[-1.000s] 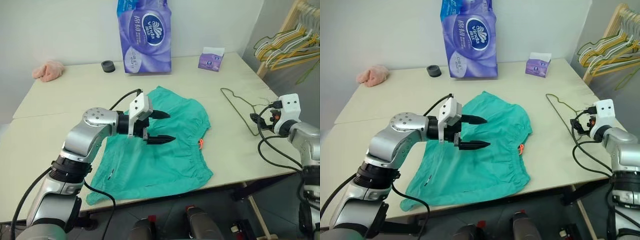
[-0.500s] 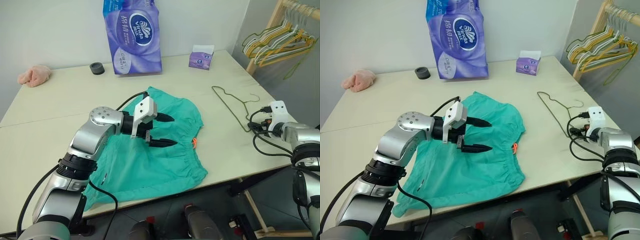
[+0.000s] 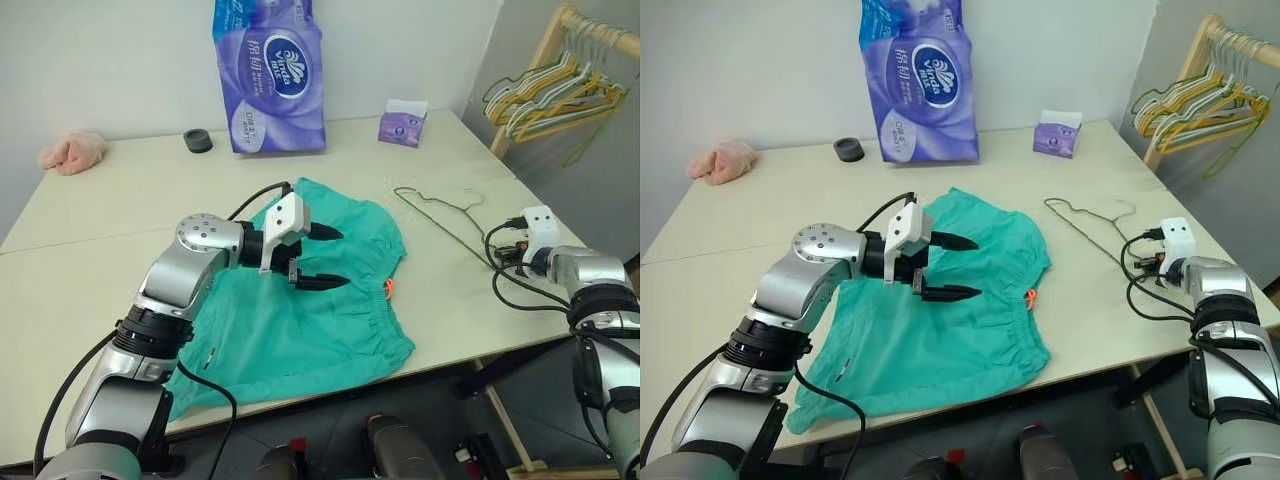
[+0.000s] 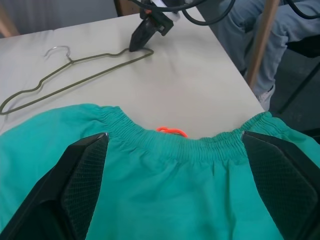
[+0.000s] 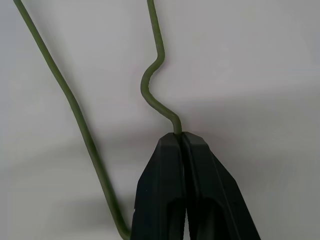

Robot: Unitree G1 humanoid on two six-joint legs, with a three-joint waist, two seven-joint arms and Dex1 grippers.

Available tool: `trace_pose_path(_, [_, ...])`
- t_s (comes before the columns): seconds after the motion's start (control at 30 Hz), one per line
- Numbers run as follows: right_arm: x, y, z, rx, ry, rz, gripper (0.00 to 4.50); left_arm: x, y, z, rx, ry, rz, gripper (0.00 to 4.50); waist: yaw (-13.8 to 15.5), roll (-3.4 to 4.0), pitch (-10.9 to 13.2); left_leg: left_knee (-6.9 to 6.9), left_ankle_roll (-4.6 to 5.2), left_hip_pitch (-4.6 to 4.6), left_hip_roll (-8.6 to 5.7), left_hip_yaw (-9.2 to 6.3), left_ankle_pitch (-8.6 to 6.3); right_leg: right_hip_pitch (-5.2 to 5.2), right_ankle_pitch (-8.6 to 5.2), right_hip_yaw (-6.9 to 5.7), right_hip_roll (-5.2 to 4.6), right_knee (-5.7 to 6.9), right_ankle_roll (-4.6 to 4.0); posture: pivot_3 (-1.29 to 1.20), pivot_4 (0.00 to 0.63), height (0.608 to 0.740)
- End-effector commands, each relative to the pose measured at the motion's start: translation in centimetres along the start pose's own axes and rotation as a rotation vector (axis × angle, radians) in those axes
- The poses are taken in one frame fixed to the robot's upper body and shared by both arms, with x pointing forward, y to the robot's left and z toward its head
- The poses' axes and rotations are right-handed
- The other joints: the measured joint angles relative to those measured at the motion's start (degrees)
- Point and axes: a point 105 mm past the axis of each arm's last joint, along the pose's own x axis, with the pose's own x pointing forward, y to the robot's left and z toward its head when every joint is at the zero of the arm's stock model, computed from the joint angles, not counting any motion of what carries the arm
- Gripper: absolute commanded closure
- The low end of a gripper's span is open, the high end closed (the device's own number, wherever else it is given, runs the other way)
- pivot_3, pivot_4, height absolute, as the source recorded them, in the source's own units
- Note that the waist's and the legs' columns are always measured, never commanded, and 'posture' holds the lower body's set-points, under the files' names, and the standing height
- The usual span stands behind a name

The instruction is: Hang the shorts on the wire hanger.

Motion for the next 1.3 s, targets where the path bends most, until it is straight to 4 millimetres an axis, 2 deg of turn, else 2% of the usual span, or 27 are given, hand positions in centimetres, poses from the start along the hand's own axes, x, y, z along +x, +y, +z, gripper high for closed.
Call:
trace_pose_path(0.03, [-0.2, -0.5, -0.5, -0.021, -0.006, -0.048, 4.47, -1.1, 1.8, 0.8, 0.033, -0.027, 0.127, 0.00, 0.10, 0.01, -0.01, 0.00, 0.00, -0.01, -0.01, -0.01, 0.00, 0.00, 0.00, 0.00, -0.01, -0.01, 0.00, -0.26, 0.097, 0.740])
trace_pose_path(0.17, [-1.5, 1.0, 2.6, -0.221, -0.136, -0.003, 4.47, -3.3, 4.9, 0.9, -0.005, -0.040, 0.302, 0.00, 0.01, 0.17, 0.01, 0.00, 0.00, -0.06, -0.03, 0.01, 0.00, -0.06, 0.00, 0.00, -0.02, 0.00, 0.01, -0.27, 0.097, 0.740])
trace_pose_path(0.27, [-2.6, 2.3, 3.8, -0.294, -0.195, 0.037, 4.47, -4.8, 6.5, 0.9, -0.021, -0.035, 0.378, 0.00, -0.27, 0.27, 0.05, 0.00, 0.00, -0.12, -0.02, 0.02, 0.00, -0.14, -0.01, -0.03, -0.02, 0.04, 0.02, -0.27, 0.097, 0.740])
trace_pose_path(0.37, [-4.4, 5.1, 5.6, -0.462, -0.295, 0.111, 4.47, -7.5, 8.7, 1.2, -0.084, -0.046, 0.478, 0.00, -0.44, 0.42, 0.10, -0.02, -0.01, -0.12, -0.02, 0.03, -0.01, -0.16, -0.03, -0.08, -0.02, 0.07, 0.05, -0.27, 0.096, 0.740])
trace_pose_path(0.53, [-6.1, 8.2, 7.5, -0.635, -0.407, 0.159, 4.47, -8.6, 8.7, 0.8, -0.200, -0.045, 0.429, 0.00, -1.28, 0.47, 0.12, -0.06, -0.04, -0.12, -0.01, 0.03, -0.03, -0.24, -0.06, -0.14, -0.01, 0.11, 0.11, -0.27, 0.102, 0.740])
trace_pose_path(0.63, [-6.8, 9.2, 8.9, -0.695, -0.470, 0.157, 4.47, -8.9, 8.8, 0.5, -0.235, -0.044, 0.423, 0.00, -1.24, 0.47, 0.12, -0.05, -0.05, -0.12, -0.02, -0.01, -0.03, -0.23, -0.07, -0.14, -0.03, 0.11, 0.11, -0.27, 0.102, 0.740])
trace_pose_path(0.73, [-7.4, 8.9, 10.9, -0.747, -0.537, 0.078, 4.47, -9.1, 9.1, 0.3, -0.226, -0.039, 0.437, 0.00, -1.36, 0.50, 0.14, -0.04, -0.05, -0.13, -0.02, 0.00, -0.03, -0.24, -0.06, -0.13, -0.04, 0.11, 0.11, -0.27, 0.102, 0.740])
trace_pose_path(0.9, [-8.2, 6.0, 13.9, -0.778, -0.601, -0.095, 4.47, -9.2, 9.6, 0.3, -0.208, -0.064, 0.487, 0.00, -1.42, 0.52, 0.15, -0.05, -0.06, -0.15, -0.03, 0.00, -0.04, -0.30, -0.06, -0.06, -0.08, 0.12, 0.10, -0.27, 0.101, 0.740])
trace_pose_path(0.97, [-8.5, 6.5, 14.2, -0.800, -0.623, -0.067, 4.47, -9.0, 9.5, 0.3, -0.209, -0.073, 0.483, 0.00, -1.41, 0.51, 0.15, -0.05, -0.07, -0.17, -0.03, -0.03, -0.04, -0.30, -0.06, -0.03, -0.10, 0.10, 0.10, -0.27, 0.102, 0.740])
trace_pose_path(1.17, [-9.3, 12.3, 11.7, -1.014, -0.665, 0.199, 4.47, -8.9, 9.2, 0.4, -0.259, -0.111, 0.453, 0.00, -1.91, 0.51, 0.15, -0.07, -0.07, -0.18, -0.01, -0.03, -0.04, -0.31, -0.06, -0.03, -0.08, 0.13, 0.11, -0.27, 0.105, 0.740])
trace_pose_path(1.3, [-10.2, 15.1, 11.5, -1.063, -0.721, 0.277, 4.47, -8.8, 8.1, 0.0, -0.324, -0.086, 0.363, 0.00, -1.95, 0.53, 0.16, -0.06, -0.07, -0.18, -0.02, -0.01, -0.04, -0.31, -0.07, -0.06, -0.08, 0.14, 0.11, -0.28, 0.108, 0.740])
